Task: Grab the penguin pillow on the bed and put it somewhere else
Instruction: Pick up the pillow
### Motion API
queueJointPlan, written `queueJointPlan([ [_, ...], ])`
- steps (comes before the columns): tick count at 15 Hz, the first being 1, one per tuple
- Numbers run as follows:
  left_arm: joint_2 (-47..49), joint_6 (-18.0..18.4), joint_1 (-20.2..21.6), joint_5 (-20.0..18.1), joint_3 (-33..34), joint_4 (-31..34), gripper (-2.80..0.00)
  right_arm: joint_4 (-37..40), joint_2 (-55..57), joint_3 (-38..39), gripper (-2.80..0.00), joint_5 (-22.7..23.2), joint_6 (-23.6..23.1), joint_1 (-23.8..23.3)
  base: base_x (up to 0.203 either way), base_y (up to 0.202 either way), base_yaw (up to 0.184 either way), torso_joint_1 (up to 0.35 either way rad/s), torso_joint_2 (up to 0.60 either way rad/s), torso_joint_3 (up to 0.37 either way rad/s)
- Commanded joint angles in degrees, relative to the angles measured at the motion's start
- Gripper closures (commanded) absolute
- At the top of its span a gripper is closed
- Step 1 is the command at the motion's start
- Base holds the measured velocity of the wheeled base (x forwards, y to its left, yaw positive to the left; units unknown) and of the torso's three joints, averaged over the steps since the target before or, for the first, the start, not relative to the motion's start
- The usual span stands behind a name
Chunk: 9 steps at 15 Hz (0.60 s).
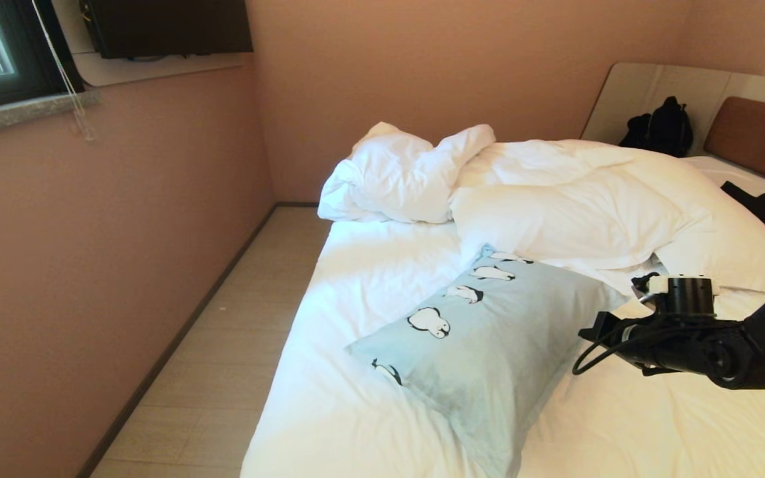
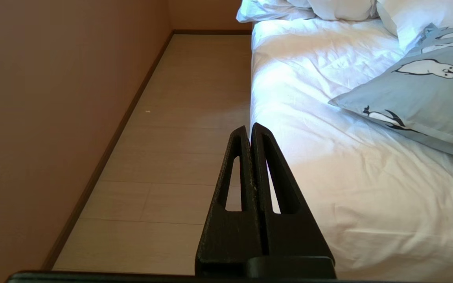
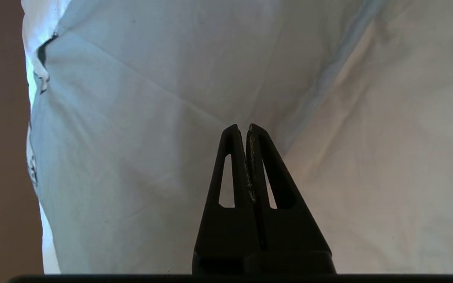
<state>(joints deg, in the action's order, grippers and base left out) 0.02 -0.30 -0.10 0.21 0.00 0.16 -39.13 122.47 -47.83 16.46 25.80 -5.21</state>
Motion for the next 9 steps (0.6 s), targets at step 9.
queueJointPlan([
  [9,0.0,0.0,0.0,0.0,0.1,0.0,0.0,0.2,4.3,0.0,-2.8,2.3,0.0,-2.9,0.0,0.0,0.0,0.0,0.0,0.0],
])
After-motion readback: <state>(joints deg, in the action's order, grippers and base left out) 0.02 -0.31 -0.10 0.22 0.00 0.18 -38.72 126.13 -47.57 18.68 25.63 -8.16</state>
